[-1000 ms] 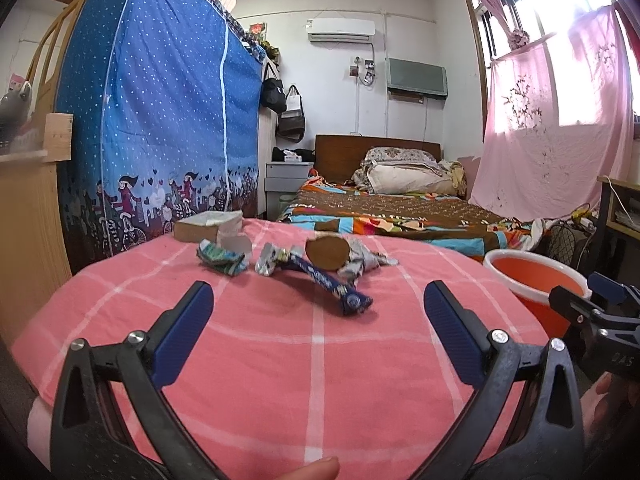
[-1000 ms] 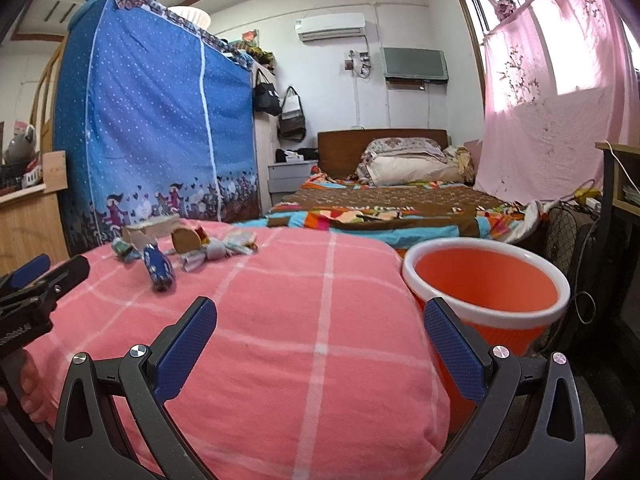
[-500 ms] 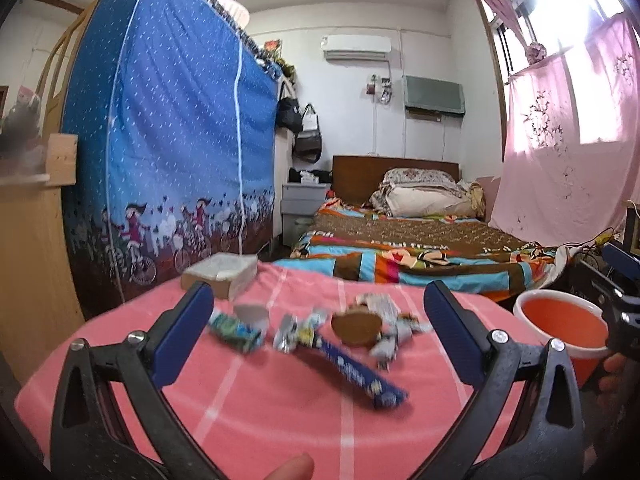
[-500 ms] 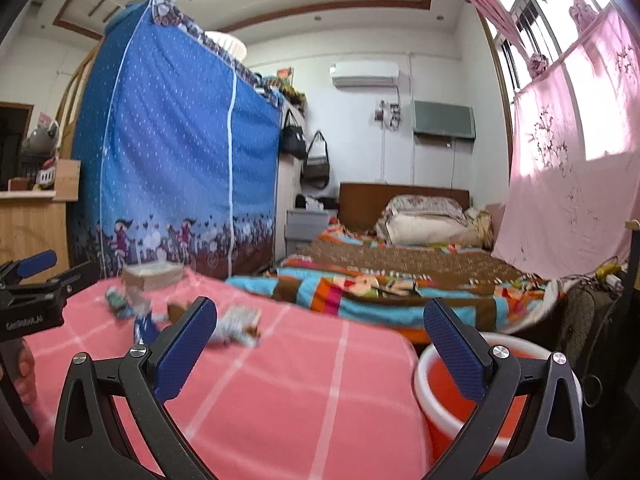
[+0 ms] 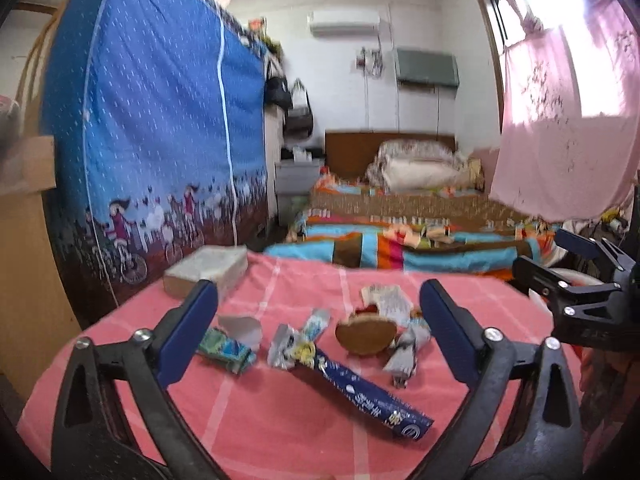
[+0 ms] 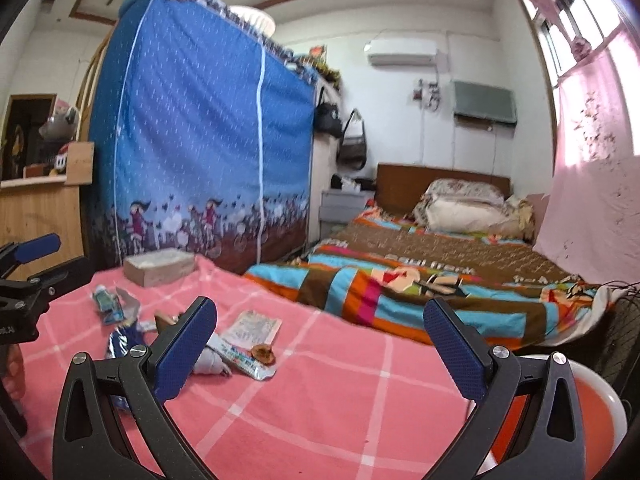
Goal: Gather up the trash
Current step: 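Grasp the blue wrapper with the left tool while the right tool grasps the brown cookie, then carry the wrapper and cookie over the orange bucket with both tools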
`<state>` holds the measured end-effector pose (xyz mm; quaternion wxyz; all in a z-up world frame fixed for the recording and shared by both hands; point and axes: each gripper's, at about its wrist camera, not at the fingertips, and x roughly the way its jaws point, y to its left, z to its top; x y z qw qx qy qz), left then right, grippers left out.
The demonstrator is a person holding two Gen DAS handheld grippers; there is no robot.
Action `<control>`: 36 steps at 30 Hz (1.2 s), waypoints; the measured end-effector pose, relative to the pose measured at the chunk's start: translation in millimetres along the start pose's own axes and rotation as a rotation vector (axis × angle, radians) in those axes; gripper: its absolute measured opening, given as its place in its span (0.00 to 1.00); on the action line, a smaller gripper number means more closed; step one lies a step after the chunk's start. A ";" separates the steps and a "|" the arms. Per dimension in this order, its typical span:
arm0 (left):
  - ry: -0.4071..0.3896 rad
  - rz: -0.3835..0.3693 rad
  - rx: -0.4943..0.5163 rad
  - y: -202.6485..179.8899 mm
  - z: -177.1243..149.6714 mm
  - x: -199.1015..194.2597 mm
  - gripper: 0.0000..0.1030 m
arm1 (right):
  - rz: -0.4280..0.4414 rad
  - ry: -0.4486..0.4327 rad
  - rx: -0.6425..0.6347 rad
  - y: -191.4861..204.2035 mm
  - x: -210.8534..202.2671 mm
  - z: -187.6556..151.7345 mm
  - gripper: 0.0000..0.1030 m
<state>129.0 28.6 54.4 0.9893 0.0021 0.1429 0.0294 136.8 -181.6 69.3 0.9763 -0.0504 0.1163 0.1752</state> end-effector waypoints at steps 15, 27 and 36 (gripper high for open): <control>0.364 -0.111 -0.237 10.2 -25.0 53.8 0.86 | 0.140 0.398 0.059 5.7 91.7 -10.2 0.59; 0.440 -0.186 -0.313 6.2 -27.1 72.5 0.56 | 0.231 0.544 0.014 20.8 129.2 -16.6 0.49; 0.403 -0.196 -0.268 -1.3 -20.7 66.8 0.52 | 0.285 0.598 0.044 18.9 141.0 -20.6 0.31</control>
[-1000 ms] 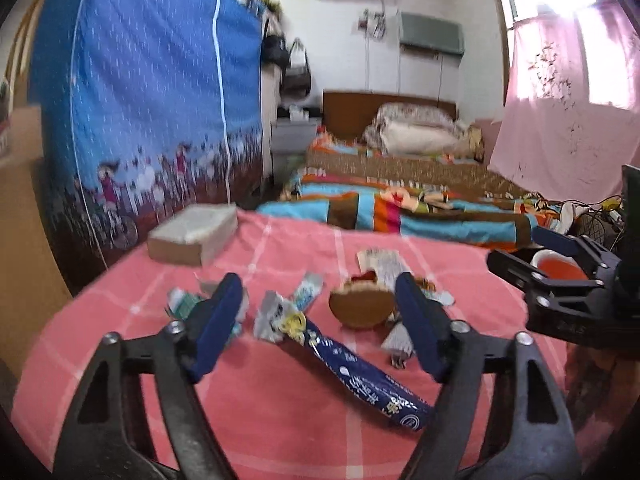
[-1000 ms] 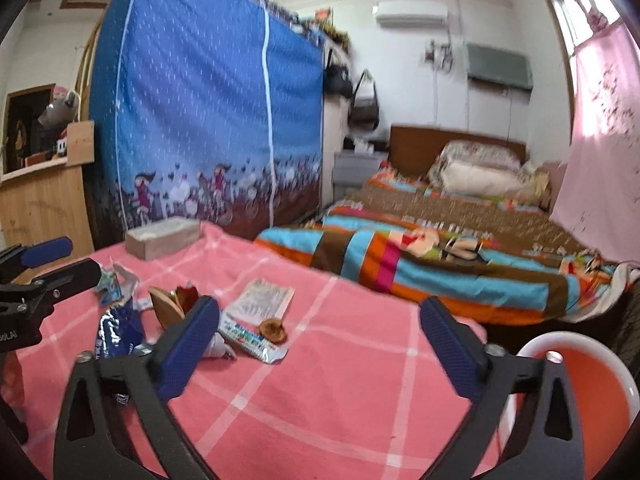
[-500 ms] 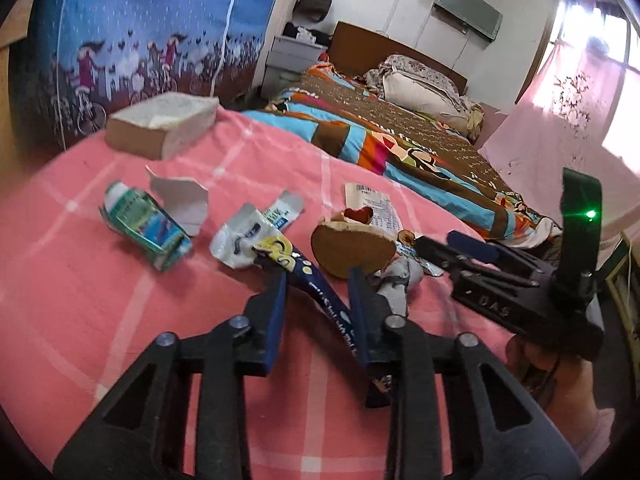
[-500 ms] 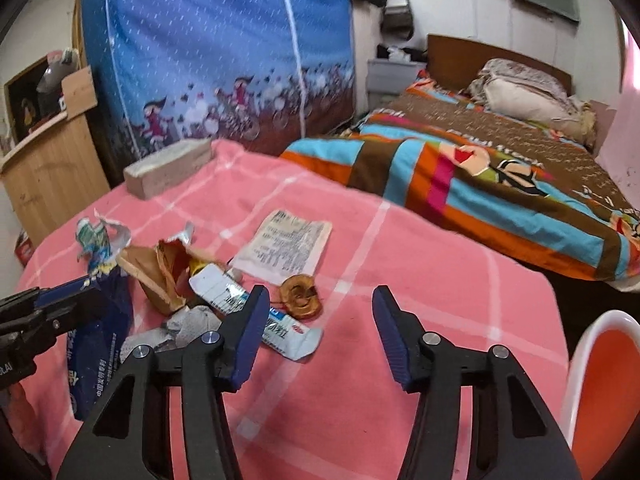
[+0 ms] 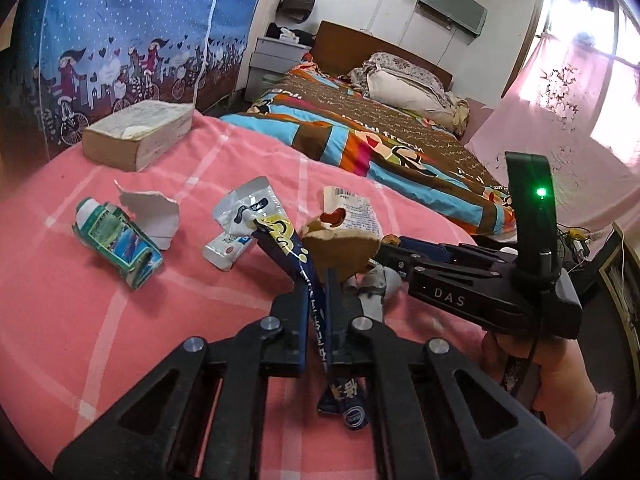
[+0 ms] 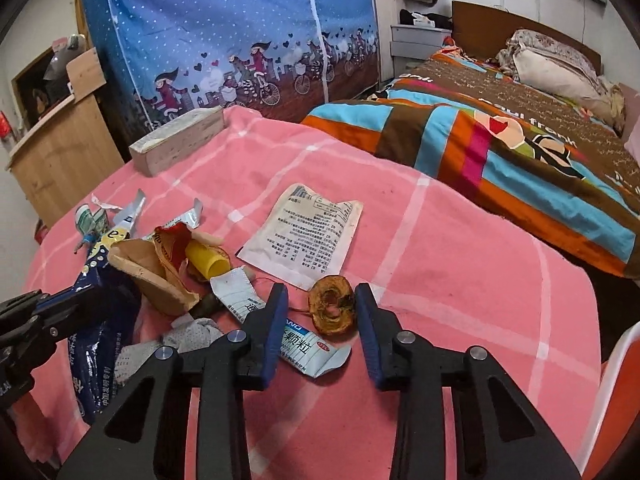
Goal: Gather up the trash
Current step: 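Carry the wrapper and cookie over the orange bucket with both tools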
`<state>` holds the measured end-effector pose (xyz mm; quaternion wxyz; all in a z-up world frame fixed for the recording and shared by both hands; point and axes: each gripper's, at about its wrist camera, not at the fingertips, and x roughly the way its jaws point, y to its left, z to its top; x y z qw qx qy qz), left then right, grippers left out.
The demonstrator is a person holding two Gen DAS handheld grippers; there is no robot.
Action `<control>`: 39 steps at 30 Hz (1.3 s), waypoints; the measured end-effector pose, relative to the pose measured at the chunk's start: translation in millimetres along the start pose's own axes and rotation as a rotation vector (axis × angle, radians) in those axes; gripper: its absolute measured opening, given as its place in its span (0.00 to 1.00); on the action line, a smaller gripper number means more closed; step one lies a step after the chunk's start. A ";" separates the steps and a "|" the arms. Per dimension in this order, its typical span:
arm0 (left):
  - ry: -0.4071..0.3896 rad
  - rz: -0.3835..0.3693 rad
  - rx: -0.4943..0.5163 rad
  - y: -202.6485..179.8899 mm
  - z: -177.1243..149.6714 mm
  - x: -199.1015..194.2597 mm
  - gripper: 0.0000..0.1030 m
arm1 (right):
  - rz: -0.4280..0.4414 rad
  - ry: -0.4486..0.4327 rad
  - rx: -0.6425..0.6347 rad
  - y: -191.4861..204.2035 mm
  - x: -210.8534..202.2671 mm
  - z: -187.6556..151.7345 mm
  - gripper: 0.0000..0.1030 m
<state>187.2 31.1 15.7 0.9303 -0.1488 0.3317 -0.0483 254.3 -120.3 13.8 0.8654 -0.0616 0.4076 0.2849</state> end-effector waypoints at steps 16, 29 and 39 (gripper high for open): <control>-0.197 0.045 0.095 -23.3 -8.0 -39.7 0.48 | -0.028 -0.345 -0.025 8.8 -77.8 -28.5 0.30; -0.402 -0.143 0.305 -107.3 -2.5 -55.3 0.48 | -0.269 -0.767 -0.001 -12.1 -191.6 -66.1 0.30; -0.347 -0.323 0.438 -186.0 -2.1 -34.2 0.48 | -0.422 -0.755 0.127 -66.8 -226.6 -89.2 0.30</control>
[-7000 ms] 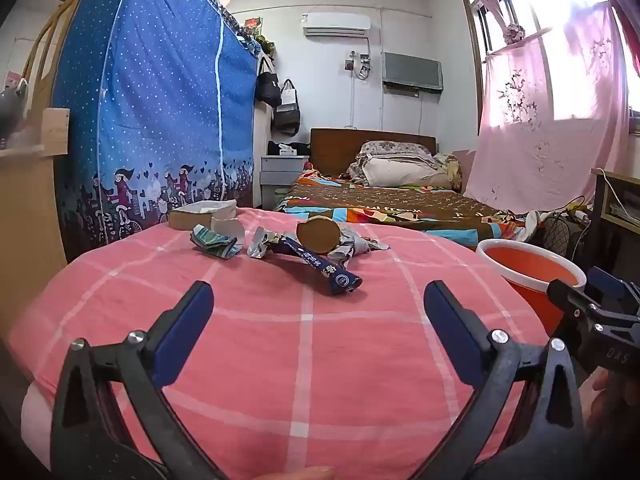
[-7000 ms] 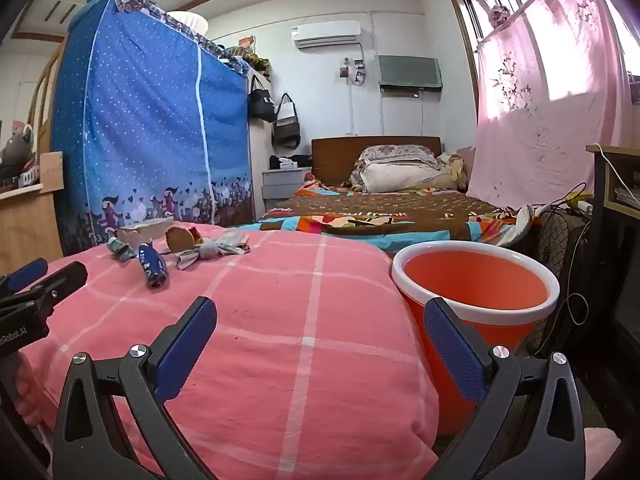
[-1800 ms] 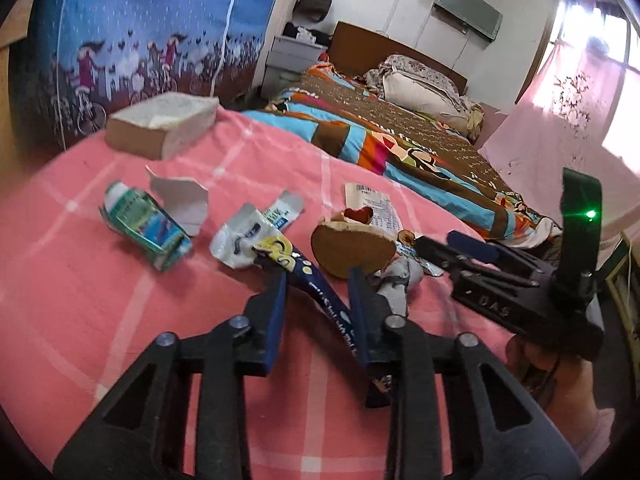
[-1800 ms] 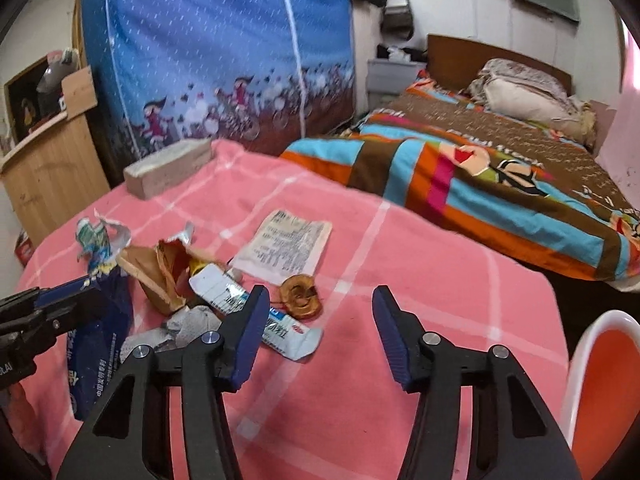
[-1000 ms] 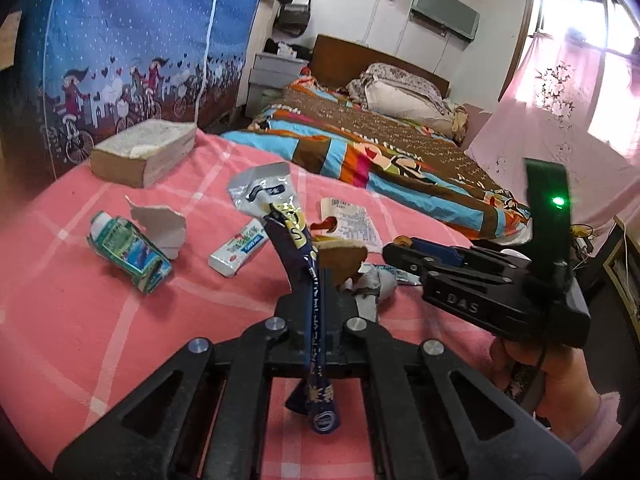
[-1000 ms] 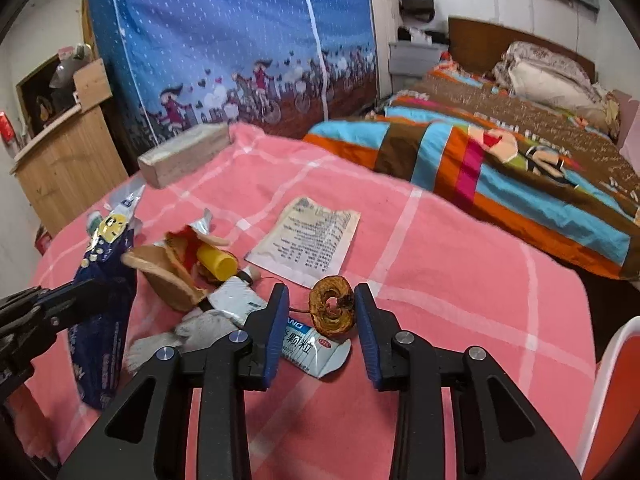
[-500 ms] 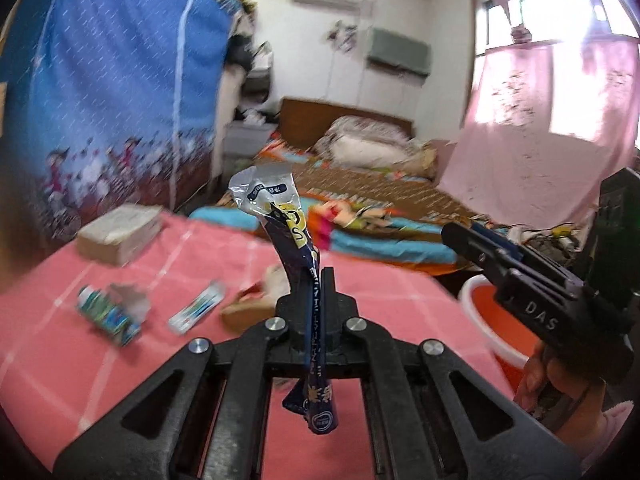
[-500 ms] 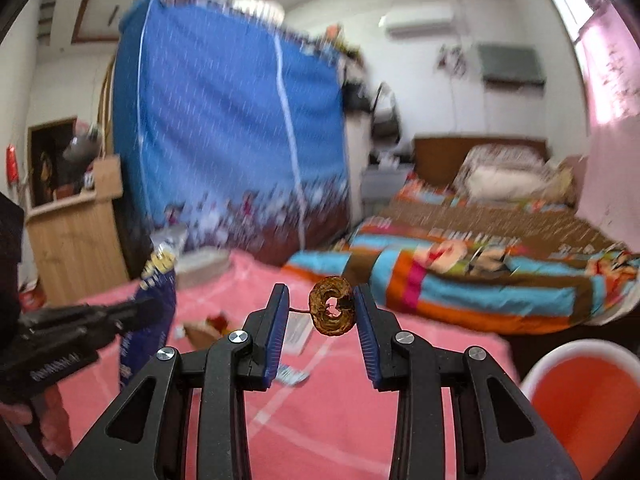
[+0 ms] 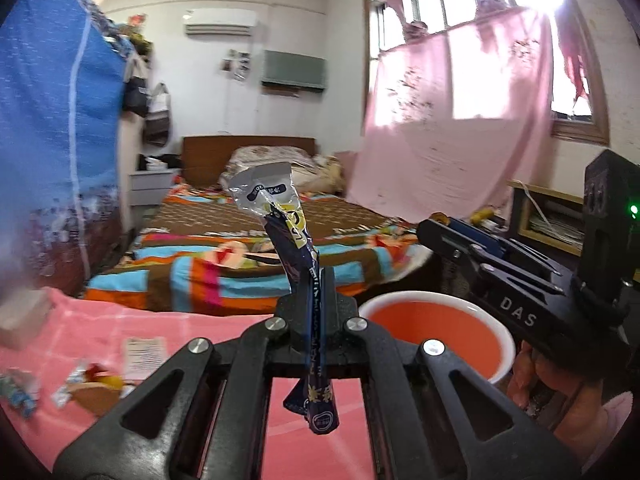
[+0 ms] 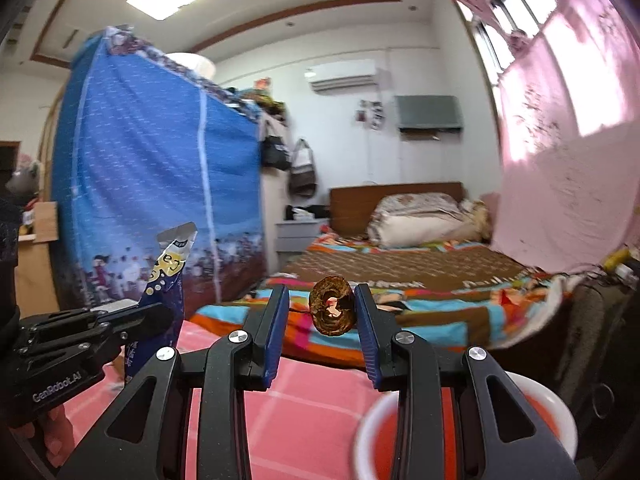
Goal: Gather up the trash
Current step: 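Carry the wrapper and cookie over the orange bucket with both tools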
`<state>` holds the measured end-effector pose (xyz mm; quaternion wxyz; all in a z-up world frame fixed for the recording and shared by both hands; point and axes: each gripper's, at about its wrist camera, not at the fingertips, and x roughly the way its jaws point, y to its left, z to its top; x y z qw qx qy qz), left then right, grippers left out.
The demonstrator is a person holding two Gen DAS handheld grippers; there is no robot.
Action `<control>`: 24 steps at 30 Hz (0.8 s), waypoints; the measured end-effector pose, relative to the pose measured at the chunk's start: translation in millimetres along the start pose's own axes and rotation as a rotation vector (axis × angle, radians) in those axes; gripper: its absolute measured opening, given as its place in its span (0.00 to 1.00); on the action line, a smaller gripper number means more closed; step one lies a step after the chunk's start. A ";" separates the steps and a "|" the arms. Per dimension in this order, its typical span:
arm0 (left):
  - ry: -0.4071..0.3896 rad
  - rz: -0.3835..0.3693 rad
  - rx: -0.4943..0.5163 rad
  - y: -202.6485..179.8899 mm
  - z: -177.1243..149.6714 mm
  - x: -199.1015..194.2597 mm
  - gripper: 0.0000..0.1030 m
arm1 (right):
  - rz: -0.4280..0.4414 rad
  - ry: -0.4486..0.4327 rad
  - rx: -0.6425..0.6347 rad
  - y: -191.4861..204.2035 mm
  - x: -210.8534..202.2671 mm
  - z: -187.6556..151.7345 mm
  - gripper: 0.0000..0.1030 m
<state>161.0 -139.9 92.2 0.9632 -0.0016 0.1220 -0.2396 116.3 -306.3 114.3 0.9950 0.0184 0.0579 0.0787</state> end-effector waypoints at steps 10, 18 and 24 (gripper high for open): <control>0.235 -0.186 -0.039 -49.5 -15.7 62.3 0.49 | -0.114 0.221 0.104 -65.5 9.7 -22.3 0.30; 0.432 -0.247 -0.099 -73.5 -34.1 107.9 0.49 | -0.177 0.394 0.161 -95.3 18.1 -41.6 0.31; 0.550 -0.275 -0.144 -81.5 -46.9 134.6 0.49 | -0.204 0.461 0.198 -114.2 18.8 -55.4 0.31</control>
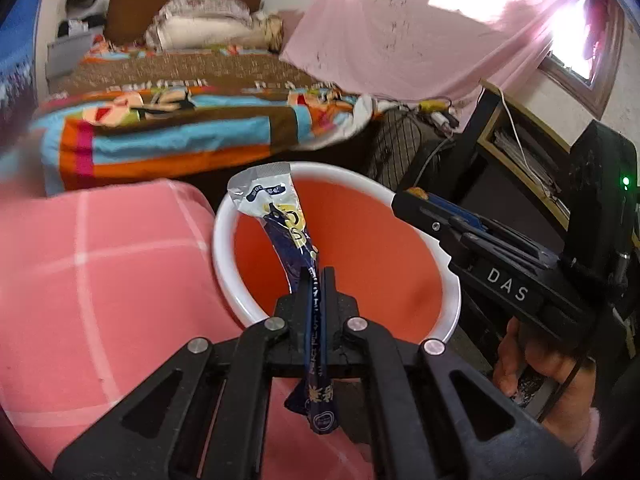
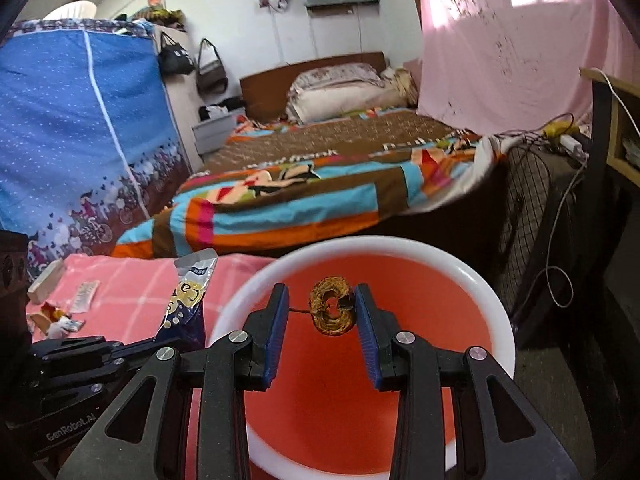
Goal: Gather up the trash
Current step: 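Carry the wrapper and cookie over the orange bucket with both tools, then open both tools to drop the wrapper and cookie into the bucket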
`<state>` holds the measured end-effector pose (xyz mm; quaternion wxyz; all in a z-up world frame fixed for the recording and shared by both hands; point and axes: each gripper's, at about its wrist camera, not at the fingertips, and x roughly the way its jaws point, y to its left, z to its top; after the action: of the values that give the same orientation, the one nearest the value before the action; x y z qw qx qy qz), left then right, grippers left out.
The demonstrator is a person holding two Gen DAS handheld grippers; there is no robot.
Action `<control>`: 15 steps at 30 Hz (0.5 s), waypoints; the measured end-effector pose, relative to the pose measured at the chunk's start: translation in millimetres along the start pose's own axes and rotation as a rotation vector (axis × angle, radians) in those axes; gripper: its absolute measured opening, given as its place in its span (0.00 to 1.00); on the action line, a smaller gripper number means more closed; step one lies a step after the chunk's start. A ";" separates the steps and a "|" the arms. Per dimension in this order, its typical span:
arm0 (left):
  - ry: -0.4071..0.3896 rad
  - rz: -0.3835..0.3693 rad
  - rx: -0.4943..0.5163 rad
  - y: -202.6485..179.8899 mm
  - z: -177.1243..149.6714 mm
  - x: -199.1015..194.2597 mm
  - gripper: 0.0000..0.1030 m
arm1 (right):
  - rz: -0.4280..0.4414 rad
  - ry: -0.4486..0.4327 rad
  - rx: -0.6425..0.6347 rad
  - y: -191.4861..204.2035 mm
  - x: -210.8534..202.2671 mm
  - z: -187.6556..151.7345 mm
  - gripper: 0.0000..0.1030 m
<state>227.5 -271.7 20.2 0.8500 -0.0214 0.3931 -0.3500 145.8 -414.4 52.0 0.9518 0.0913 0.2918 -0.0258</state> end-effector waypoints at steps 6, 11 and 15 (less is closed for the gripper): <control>0.063 -0.012 -0.042 1.9 1.1 15.9 0.49 | 0.000 0.040 0.030 -12.1 4.5 -1.6 0.32; 0.098 -0.016 -0.080 5.8 3.2 24.7 0.55 | 0.007 0.082 0.057 -20.4 12.9 -0.4 0.32; 0.088 -0.015 -0.101 8.7 2.9 22.1 0.75 | 0.001 0.102 0.063 -20.7 14.7 -0.7 0.36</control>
<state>244.5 -279.3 5.1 0.8271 -0.0519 0.4469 -0.3368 155.5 -434.6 39.8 0.9324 0.1226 0.3387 -0.0299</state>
